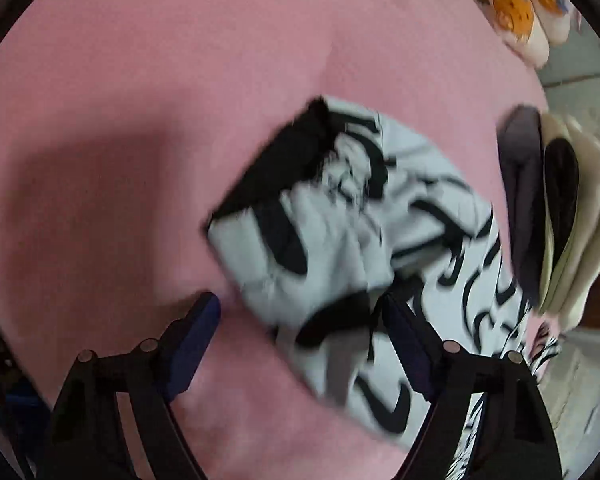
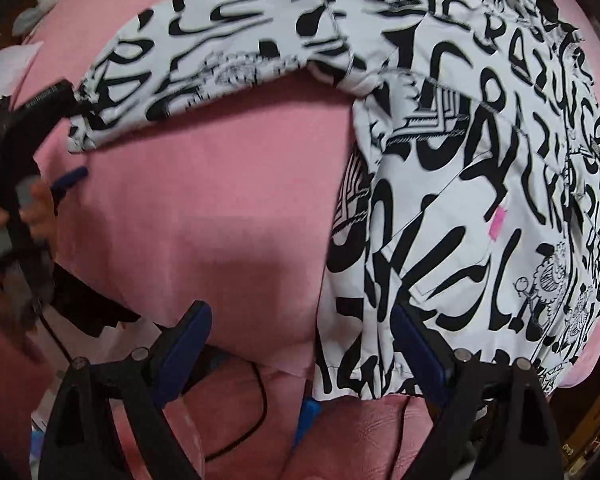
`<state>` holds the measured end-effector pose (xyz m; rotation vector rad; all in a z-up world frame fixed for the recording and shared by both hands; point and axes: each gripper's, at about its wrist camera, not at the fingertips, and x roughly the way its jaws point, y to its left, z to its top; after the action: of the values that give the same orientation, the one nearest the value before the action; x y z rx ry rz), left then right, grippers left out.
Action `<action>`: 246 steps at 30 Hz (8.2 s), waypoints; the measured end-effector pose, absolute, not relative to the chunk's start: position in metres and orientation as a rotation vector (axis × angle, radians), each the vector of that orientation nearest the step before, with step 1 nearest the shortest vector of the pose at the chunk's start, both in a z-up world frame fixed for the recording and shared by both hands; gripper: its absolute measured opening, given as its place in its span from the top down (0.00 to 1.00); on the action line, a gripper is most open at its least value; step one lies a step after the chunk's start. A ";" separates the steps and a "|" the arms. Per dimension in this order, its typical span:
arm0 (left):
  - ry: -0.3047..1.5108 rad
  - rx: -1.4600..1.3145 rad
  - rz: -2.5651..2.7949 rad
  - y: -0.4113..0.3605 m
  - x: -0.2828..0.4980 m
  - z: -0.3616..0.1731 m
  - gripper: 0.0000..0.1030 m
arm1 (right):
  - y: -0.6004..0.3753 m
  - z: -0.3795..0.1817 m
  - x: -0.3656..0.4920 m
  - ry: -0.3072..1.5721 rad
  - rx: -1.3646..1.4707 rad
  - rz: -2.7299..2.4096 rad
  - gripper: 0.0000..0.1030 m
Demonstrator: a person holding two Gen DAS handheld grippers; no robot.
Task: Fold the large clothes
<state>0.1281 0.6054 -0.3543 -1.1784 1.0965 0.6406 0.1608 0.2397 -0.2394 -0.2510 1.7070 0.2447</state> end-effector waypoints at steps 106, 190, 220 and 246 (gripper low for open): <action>1.246 -0.464 0.348 0.306 0.228 -0.318 0.81 | -0.219 -0.236 0.346 1.102 0.486 -0.125 0.92; 1.239 -0.348 0.021 0.201 0.445 -0.317 0.98 | -0.053 -0.318 0.421 1.125 0.501 0.444 1.00; 1.156 -0.176 0.107 0.267 0.453 -0.291 0.86 | -0.123 -0.265 0.361 0.925 0.452 -0.156 0.98; 1.384 -0.013 -0.102 0.057 0.275 -0.255 0.63 | -0.192 -0.270 0.160 1.184 0.656 0.036 0.98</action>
<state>0.2747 0.0567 -0.2549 -0.0129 1.3845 -0.1017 0.1601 -0.1919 -0.2699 0.6559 1.1842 0.0364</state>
